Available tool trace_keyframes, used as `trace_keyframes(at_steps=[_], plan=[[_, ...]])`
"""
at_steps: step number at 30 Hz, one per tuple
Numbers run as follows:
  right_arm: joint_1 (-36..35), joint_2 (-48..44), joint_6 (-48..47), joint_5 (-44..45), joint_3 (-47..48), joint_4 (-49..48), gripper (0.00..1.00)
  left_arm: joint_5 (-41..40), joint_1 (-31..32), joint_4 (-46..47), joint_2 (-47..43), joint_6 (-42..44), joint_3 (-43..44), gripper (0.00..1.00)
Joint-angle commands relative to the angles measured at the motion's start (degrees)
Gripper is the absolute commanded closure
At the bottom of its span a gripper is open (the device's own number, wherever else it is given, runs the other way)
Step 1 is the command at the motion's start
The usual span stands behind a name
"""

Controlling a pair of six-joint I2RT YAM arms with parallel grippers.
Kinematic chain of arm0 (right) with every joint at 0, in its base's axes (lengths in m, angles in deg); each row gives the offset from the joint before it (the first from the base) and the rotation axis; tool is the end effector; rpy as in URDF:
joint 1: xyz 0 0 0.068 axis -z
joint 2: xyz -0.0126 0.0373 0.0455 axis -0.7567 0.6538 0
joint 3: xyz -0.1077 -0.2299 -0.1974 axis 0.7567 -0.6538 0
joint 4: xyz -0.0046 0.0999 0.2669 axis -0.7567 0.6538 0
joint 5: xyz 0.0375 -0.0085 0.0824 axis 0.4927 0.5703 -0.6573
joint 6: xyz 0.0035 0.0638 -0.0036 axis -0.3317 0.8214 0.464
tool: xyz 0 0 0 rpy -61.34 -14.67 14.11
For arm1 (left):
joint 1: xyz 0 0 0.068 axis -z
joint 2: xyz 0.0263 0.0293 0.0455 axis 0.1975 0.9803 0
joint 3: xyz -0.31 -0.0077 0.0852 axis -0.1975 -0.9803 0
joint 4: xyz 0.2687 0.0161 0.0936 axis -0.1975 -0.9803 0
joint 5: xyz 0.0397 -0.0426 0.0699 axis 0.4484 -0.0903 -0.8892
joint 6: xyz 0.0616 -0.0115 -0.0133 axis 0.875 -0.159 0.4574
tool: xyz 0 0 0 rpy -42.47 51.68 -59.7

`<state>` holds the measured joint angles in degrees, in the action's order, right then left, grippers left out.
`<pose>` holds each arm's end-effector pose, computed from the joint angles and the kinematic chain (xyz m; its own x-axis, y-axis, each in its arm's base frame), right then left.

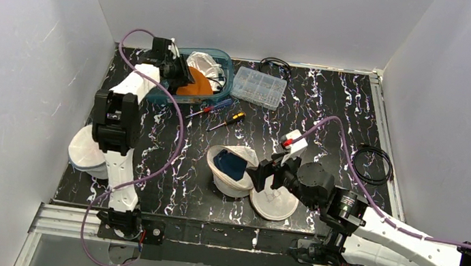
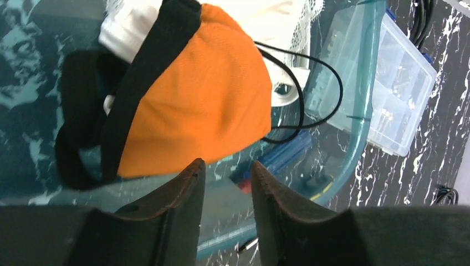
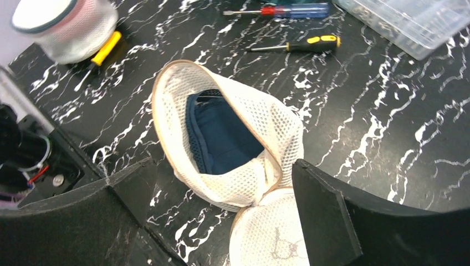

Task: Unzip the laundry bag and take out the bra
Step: Place the bra in the bin, then pick up the bra from the laundry bag.

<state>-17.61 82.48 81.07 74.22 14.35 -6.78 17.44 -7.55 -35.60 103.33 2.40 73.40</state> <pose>0.0898 0.1618 0.3362 -0.2824 0.0109 -0.9592 -0.6517 0.7316 0.2002 0.5382 -0.0501 0.2639 -0.6815 -0.3633 -0.6353 -0.0042 0.8700 -0.4930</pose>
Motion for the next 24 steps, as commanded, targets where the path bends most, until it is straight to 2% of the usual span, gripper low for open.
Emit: trace_keyframes(at_steps=[1, 4, 8, 9, 10, 11, 14, 18, 21, 24], plan=[[-0.01, 1.08, 5.85, 8.75, 2.28, 1.13, 0.01, -0.92, 0.03, 0.15, -15.00, -3.36, -3.52, 0.61], [-0.07, 4.95, 6.56, 7.90, 6.65, 4.65, 0.01, -1.83, 2.35, -2.81, -25.12, -4.64, -9.01, 0.47], [-0.05, 10.66, 7.18, 3.06, 11.06, 7.88, 0.05, -5.72, 11.06, -6.27, -40.15, -2.78, -21.04, 0.38], [-0.12, 11.37, 7.14, 0.64, 11.14, 6.72, 0.09, -6.13, 13.66, -7.13, -43.76, -3.12, -24.51, 0.32], [-0.18, 11.85, 7.15, -1.45, 10.88, 5.09, 0.14, -5.41, 16.21, -7.35, -46.88, -3.38, -27.86, 0.15], [-0.22, 12.35, 7.42, -3.31, 10.70, 3.41, 0.17, -3.90, 17.33, -7.45, -50.12, -4.09, -31.20, 0.03], [-0.32, 15.46, 8.79, -5.98, 10.58, 0.02, 0.25, 2.13, 18.05, -2.89, -59.41, -8.41, -42.70, 0.02], [-1.24, 21.70, 10.33, -6.90, 10.77, -2.75, 0.32, 5.79, 18.36, 4.39, -68.27, -14.29, -54.01, 0.02], [-3.21, 26.91, 10.09, -2.96, 11.57, -3.68, 0.51, 6.91, 18.87, 2.36, -68.19, -13.37, -55.03, 0.03], [-4.05, 30.55, 11.13, 2.27, 11.34, -4.96, 0.54, 6.62, 19.67, 0.41, -66.28, -12.74, -55.27, 0.09]])
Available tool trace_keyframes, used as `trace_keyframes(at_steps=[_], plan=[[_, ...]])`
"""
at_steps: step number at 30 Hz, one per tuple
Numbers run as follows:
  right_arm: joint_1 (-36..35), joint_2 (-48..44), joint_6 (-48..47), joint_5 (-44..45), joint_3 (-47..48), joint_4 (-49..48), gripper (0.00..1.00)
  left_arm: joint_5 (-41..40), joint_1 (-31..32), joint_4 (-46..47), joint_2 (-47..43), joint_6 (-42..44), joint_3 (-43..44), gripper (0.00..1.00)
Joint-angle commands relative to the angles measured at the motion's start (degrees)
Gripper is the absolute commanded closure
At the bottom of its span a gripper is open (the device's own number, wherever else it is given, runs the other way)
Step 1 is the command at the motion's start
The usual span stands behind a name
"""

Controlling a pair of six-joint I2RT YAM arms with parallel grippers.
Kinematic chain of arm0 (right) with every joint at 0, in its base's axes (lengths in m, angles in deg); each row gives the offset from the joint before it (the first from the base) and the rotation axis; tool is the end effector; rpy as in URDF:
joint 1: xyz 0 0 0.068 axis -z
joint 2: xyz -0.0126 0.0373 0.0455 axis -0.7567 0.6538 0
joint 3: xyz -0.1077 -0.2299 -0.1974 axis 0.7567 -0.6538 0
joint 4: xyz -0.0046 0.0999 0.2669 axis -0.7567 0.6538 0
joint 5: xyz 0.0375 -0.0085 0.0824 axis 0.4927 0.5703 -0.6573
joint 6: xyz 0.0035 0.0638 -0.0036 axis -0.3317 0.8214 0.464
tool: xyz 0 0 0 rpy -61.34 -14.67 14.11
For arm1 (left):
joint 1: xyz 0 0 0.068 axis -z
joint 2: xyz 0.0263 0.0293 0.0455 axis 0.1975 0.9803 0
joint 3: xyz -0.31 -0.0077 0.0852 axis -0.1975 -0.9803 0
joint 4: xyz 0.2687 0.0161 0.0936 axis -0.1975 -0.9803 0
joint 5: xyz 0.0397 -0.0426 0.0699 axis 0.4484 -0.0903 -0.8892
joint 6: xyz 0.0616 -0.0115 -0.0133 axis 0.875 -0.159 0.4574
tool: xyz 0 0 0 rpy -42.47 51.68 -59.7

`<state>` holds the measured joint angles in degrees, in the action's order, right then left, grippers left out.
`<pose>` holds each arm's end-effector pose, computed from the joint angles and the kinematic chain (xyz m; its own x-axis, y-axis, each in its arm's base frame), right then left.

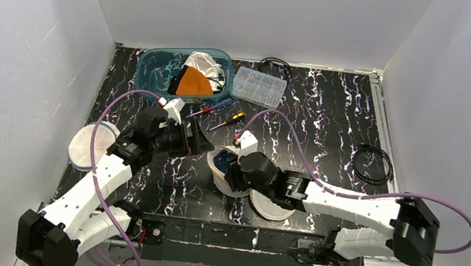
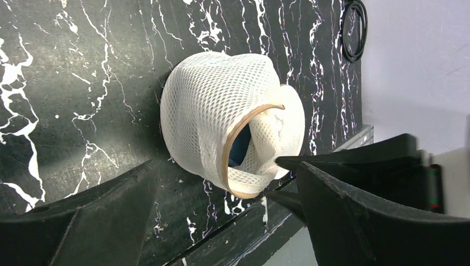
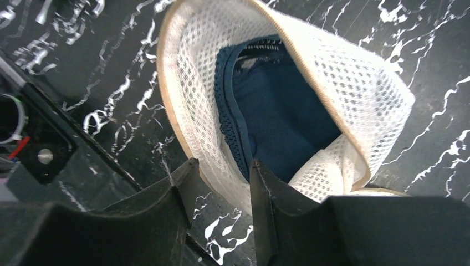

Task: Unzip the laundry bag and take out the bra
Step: Pick up the bra from the laundry bag.

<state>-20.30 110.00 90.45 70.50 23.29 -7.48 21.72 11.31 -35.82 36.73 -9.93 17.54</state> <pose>0.1176 0.2690 0.2925 -0.5057 -0.1676 -0.8463 -0.6348 0.7365 0.2335 0.1886 -0.0978 0.3093 -0.7370 -0.3090 -0.6011 0.2537 0.6979 -0.6698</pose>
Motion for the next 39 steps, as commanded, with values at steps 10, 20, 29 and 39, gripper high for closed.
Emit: trace_keyframes(at_steps=[10, 20, 29, 39], plan=[[-3.94, 10.24, 5.01, 7.49, 2.37, -4.29, 0.50, -0.05, 5.66, 3.85, 3.41, -1.48, -3.29, 0.31], [-6.26, 6.42, 6.32, 1.70, -0.20, -4.78, 0.41, -2.73, 10.26, 0.18, 3.15, 1.45, -5.24, 0.30], [-6.15, -1.94, 10.16, 11.75, -2.22, -4.11, 0.30, -5.00, 11.22, -1.06, 2.81, 1.66, -5.14, 0.38], [-6.16, 3.90, 8.36, 14.62, 3.66, -1.22, 0.40, -11.21, 11.88, -4.63, 8.64, 1.65, -2.08, 0.87]])
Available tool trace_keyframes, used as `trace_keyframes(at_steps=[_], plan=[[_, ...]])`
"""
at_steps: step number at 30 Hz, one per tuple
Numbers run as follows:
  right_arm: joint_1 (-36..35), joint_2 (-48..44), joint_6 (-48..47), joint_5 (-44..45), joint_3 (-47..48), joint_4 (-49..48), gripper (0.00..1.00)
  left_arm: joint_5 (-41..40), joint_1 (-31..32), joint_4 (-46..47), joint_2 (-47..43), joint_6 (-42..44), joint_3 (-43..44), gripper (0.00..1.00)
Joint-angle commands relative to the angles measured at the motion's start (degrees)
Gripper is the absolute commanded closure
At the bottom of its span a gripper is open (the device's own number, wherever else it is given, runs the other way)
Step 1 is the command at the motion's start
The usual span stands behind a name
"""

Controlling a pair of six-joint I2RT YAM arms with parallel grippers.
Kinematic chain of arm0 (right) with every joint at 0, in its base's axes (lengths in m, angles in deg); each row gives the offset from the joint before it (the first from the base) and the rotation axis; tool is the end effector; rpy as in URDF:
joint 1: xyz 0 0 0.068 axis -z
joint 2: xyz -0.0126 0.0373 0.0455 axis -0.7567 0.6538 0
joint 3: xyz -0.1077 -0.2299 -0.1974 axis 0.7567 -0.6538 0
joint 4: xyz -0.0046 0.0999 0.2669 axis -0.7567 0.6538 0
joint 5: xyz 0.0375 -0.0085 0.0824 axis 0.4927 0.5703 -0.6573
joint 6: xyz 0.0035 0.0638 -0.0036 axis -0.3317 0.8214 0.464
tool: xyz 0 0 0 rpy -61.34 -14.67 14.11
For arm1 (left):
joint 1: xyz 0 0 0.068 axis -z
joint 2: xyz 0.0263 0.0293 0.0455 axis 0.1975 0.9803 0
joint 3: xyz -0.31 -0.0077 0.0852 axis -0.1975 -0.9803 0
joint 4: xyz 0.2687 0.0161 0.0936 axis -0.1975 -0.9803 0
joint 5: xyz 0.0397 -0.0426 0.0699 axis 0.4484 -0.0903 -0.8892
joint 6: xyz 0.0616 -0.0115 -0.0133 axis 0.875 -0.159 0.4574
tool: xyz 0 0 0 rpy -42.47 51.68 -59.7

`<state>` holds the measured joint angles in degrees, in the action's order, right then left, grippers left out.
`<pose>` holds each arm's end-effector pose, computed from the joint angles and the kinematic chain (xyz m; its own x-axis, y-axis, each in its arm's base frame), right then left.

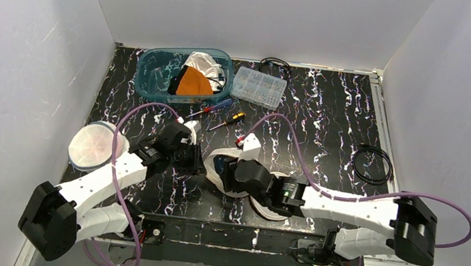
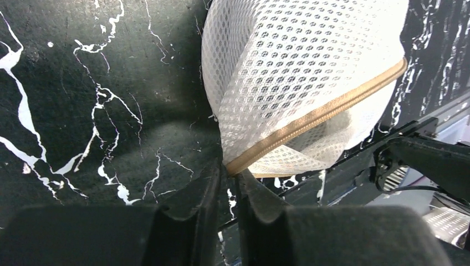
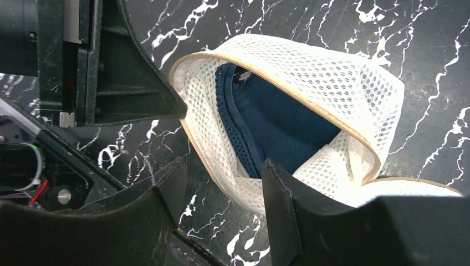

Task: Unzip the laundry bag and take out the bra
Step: Pick up the bra from the laundry bag.

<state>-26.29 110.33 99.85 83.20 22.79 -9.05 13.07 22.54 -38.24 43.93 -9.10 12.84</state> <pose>0.0979 0.2750 0.2928 -0.5146 -0.0134 -0.8573 -0.5115 0.8073 0.2944 0.1797 -0.1333 0.2482 -0.8493 -0.1327 -0.5109 0.2088 0.8046 -0.5559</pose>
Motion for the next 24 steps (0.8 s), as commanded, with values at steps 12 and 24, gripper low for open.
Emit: trace_keyframes(at_steps=[12, 24], plan=[[0.48, 19.46, -0.19, 10.54, 14.61, 3.98, 0.23, -2.75, 1.48, -3.59, 0.18, 0.28, 2.17, 1.00], [3.30, 26.84, 3.88, 13.60, 16.96, 7.97, 0.37, -4.44, 1.57, -6.01, -1.14, 0.40, 1.56, 1.00]])
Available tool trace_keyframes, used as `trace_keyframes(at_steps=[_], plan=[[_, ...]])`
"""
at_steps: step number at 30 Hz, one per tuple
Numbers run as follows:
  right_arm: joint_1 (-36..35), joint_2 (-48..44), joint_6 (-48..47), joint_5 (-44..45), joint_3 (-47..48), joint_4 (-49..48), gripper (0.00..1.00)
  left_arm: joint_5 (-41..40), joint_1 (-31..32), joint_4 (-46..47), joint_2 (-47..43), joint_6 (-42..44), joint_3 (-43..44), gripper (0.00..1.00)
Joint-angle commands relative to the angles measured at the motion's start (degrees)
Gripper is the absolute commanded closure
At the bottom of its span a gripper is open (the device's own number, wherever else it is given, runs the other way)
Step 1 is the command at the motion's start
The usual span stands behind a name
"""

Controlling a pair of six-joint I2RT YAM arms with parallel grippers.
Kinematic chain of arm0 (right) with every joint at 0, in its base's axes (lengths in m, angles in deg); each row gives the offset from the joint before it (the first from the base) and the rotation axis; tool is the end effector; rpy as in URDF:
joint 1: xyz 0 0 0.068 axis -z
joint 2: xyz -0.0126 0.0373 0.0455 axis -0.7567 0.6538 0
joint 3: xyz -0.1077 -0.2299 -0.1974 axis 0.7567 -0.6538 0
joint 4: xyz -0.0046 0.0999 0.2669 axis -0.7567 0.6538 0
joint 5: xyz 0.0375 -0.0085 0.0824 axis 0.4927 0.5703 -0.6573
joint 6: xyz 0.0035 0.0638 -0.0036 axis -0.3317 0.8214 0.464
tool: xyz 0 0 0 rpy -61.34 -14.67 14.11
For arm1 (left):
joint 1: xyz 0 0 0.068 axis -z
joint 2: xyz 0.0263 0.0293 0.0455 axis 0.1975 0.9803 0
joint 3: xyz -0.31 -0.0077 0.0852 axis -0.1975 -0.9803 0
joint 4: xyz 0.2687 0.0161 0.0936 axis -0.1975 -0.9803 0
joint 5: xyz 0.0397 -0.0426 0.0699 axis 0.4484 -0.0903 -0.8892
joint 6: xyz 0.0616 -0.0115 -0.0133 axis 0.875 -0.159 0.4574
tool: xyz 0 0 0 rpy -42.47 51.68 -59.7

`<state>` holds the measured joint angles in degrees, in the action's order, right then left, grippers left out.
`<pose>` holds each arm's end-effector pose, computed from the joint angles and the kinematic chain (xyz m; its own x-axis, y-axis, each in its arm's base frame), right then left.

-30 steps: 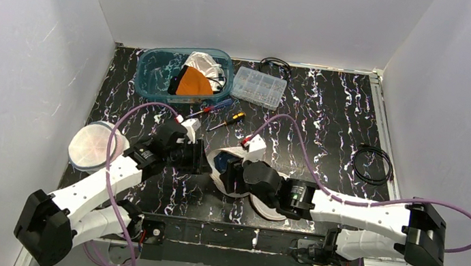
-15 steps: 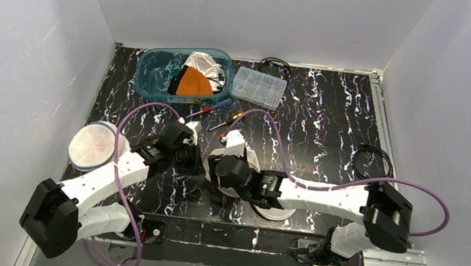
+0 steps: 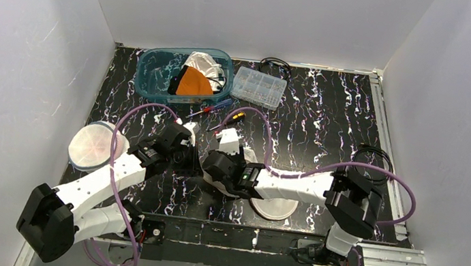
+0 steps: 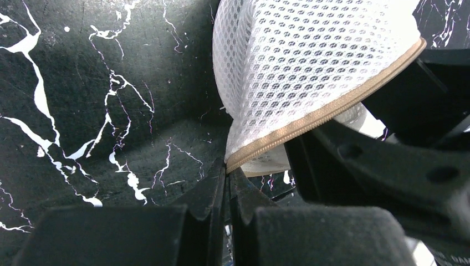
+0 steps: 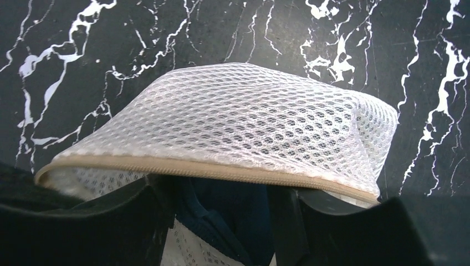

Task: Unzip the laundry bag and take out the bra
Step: Pick up the bra from the laundry bag.

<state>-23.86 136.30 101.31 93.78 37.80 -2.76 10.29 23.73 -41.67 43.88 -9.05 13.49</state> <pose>0.1453 0.3629 0.2329 -0.5180 -0.1671 -0.8389 -0.3371 0.9412 0.0206 0.1756 -0.1332 0.2468 -0.8576 -0.1167 -0.5009 0.1868 0.8367 -0.5148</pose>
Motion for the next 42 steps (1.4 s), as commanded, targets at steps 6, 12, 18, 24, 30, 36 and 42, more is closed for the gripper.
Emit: trace_keyframes(at_steps=[6, 12, 18, 24, 30, 36, 42], plan=[[1.11, -1.07, 3.62, 4.01, -0.19, 1.57, 0.49, -2.95, 0.39, -3.55, -0.71, 0.69, 0.47, 1.00], [1.10, -3.37, 3.81, 3.34, -1.10, 1.72, 0.36, -5.60, 0.38, -5.42, -0.45, 0.78, 0.92, 1.00], [1.26, -4.05, 3.07, 1.20, -2.15, -0.58, 0.27, -5.58, 0.39, -6.04, -0.90, 0.48, 1.71, 1.00], [1.93, -3.37, 3.82, 1.15, -2.36, -0.22, 0.29, -7.94, 0.39, -8.52, -2.68, 0.47, 2.40, 1.00], [2.04, -7.27, 2.16, -2.76, -6.63, -5.40, 0.18, -8.53, 0.39, -9.76, -3.12, 0.27, 2.52, 1.00], [2.05, -9.13, 1.53, -5.69, -8.07, -8.87, 0.09, -7.58, 0.37, -9.31, -2.82, 0.01, 2.86, 1.00], [2.02, -14.54, 0.98, -7.24, -11.98, -16.63, 0.03, -7.29, 0.39, -9.60, -2.76, 0.03, 2.85, 1.00]])
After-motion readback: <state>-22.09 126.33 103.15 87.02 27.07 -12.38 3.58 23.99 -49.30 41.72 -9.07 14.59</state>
